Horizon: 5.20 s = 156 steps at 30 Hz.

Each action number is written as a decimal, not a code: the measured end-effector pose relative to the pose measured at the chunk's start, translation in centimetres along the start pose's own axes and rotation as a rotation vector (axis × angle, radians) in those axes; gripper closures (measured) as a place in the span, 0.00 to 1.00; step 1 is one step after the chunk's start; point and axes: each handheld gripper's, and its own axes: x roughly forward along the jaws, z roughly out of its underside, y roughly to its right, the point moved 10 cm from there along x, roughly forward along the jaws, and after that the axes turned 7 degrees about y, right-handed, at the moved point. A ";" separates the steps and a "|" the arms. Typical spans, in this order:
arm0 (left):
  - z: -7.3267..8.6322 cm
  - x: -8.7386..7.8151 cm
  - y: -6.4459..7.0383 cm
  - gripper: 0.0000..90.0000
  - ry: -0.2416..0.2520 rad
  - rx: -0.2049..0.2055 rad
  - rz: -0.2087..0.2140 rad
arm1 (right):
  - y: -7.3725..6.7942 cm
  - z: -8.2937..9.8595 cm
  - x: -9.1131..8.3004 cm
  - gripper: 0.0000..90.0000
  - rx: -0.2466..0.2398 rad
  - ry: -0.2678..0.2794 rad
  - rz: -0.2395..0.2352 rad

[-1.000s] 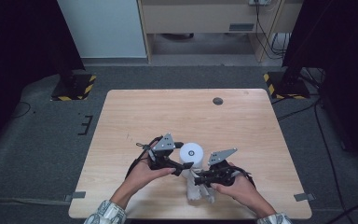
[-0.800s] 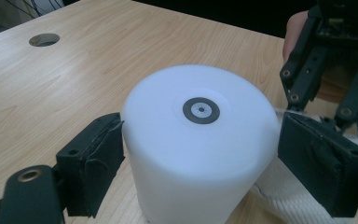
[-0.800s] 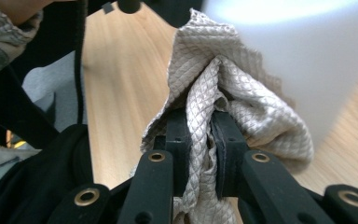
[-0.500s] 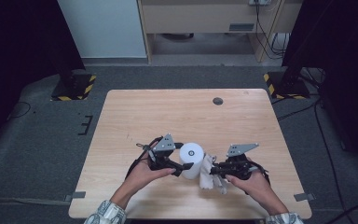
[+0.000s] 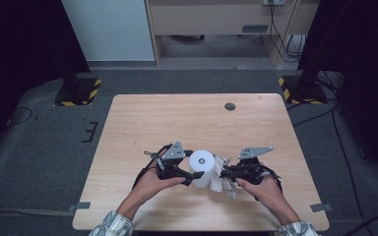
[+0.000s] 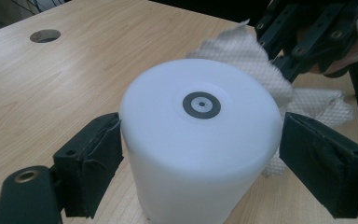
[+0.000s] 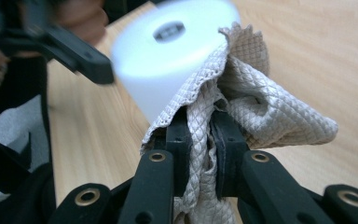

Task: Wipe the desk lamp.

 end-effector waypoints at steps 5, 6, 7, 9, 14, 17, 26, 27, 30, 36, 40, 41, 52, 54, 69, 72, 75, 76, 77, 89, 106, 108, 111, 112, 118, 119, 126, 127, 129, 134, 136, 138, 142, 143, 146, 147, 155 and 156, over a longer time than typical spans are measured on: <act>0.0 0.0 0.0 0.15 0.001 0.000 0.000 | 0.8 1.5 1.0 0.88 0.012 -0.065 0.029; 0.0 0.0 0.0 0.15 0.001 0.000 0.000 | 0.9 1.7 1.1 0.88 0.012 -0.075 0.034; 0.0 0.0 0.0 0.15 0.001 0.000 0.000 | 1.1 1.8 1.2 0.88 0.013 -0.082 0.038; 0.0 0.0 0.0 0.15 0.000 0.001 -0.001 | 1.2 1.7 1.2 0.88 0.021 -0.076 0.043; 0.0 0.0 0.0 0.15 0.000 0.001 -0.002 | 1.4 -0.3 0.7 0.88 0.008 -0.017 0.046; 0.0 0.0 0.0 0.15 0.000 0.001 -0.003 | 1.5 -1.9 0.3 0.88 0.025 0.040 0.035; 0.1 0.0 0.0 0.15 0.000 0.001 -0.002 | 2.5 -3.1 0.7 0.89 0.077 0.094 0.003; 0.1 0.0 0.0 0.15 0.000 0.001 -0.002 | 2.6 -3.0 0.9 0.89 0.082 0.089 0.004; 0.1 0.0 0.0 0.15 0.000 0.000 -0.002 | 3.2 -2.4 1.5 0.89 0.090 0.063 0.007; 0.1 0.0 0.0 0.14 0.000 0.002 -0.003 | 3.7 -0.6 2.4 0.89 0.095 -0.012 0.030; 0.1 0.0 0.0 0.14 -0.003 0.004 -0.004 | 3.0 -0.3 1.9 0.89 0.072 -0.017 0.025; 0.1 0.0 0.0 0.14 -0.003 0.004 -0.004 | 2.7 -0.3 1.7 0.89 0.067 -0.018 0.022; 0.1 0.1 0.0 0.14 -0.005 0.005 -0.005 | -0.5 1.2 0.5 0.89 0.026 -0.038 -0.042; 0.1 0.1 0.0 0.14 -0.006 0.006 -0.005 | -1.0 1.7 0.7 0.89 0.020 -0.056 -0.054; 0.1 -0.1 -0.2 0.19 -0.002 0.009 -0.016 | -1.2 1.7 0.6 0.89 0.011 -0.067 -0.064; 0.2 -0.1 -0.2 0.20 -0.004 0.010 -0.016 | -0.4 1.3 0.1 0.89 0.026 -0.044 -0.038; 0.3 0.0 -0.2 0.19 -0.008 0.007 -0.015 | 0.1 0.9 -0.3 0.89 0.029 -0.029 -0.021; 0.4 0.0 -0.1 0.19 -0.011 0.007 -0.014 | 0.3 0.8 -0.4 0.89 0.030 -0.022 -0.015; 0.4 0.0 -0.1 0.18 -0.011 0.006 -0.011 | 0.5 0.6 -0.6 0.89 0.035 -0.015 -0.006; 2.0 -1.7 -0.1 0.09 -0.040 0.008 -0.031 | 3.3 -1.5 -2.1 0.88 0.044 0.066 0.102; 5.4 -4.6 -4.2 0.08 -0.099 -0.054 -0.171 | 8.6 -3.1 -4.3 0.88 0.042 0.105 0.304; 5.8 -5.0 -4.8 0.08 -0.106 -0.063 -0.191 | 9.4 -3.1 -4.7 0.88 0.042 0.103 0.332; 6.2 -5.9 -5.8 0.08 -0.102 -0.086 -0.226 | 10.9 -2.8 -5.0 0.88 0.057 0.094 0.380; 6.3 -6.2 -6.0 0.08 -0.095 -0.096 -0.234 | 11.3 -2.7 -5.1 0.88 0.070 0.096 0.387; 7.2 -7.2 -7.6 0.08 -0.096 -0.142 -0.291 | 13.6 -1.7 -4.6 0.87 0.078 0.059 0.463; 7.3 -7.2 -7.7 0.08 -0.097 -0.144 -0.296 | 13.9 -1.5 -4.4 0.87 0.076 0.049 0.472; 8.3 -7.3 -8.3 0.09 -0.125 -0.151 -0.326 | 14.5 -0.3 -2.6 0.76 0.048 -0.013 0.486; 8.4 -7.2 -8.3 0.09 -0.128 -0.152 -0.327 | 14.4 -0.3 -2.5 0.72 0.038 -0.014 0.487; 8.4 -7.2 -8.4 0.09 -0.131 -0.152 -0.330 | 14.3 -0.6 -2.6 0.62 0.022 -0.003 0.496; 8.9 -7.4 -8.8 0.09 -0.143 -0.159 -0.346 | 13.8 -1.6 -3.5 0.40 0.002 0.054 0.511; 9.1 -7.5 -9.0 0.09 -0.147 -0.165 -0.354 | 13.5 -2.2 -4.0 0.33 -0.004 0.092 0.514; 9.3 -7.6 -9.3 0.09 -0.151 -0.170 -0.362 | 13.2 -2.8 -4.6 0.26 -0.007 0.133 0.523; 9.6 -7.9 -9.6 0.09 -0.161 -0.167 -0.381 | 13.0 -3.3 -5.4 0.15 -0.004 0.161 0.548; 9.6 -8.0 -9.7 0.09 -0.164 -0.168 -0.388 | 13.0 -3.4 -5.7 0.13 -0.010 0.168 0.559; 9.9 -8.2 -10.0 0.09 -0.176 -0.171 -0.409 | 13.3 -3.4 -6.8 0.08 -0.012 0.190 0.605; 10.1 -8.3 -10.1 0.08 -0.184 -0.175 -0.418 | 13.5 -3.2 -7.3 0.07 -0.007 0.194 0.627; 10.8 -9.0 -11.1 0.06 -0.214 -0.197 -0.473 | 15.2 0.7 -10.6 0.08 0.059 0.156 0.724; 10.9 -9.0 -11.2 0.06 -0.216 -0.198 -0.477 | 15.4 1.6 -10.9 0.09 0.075 0.139 0.723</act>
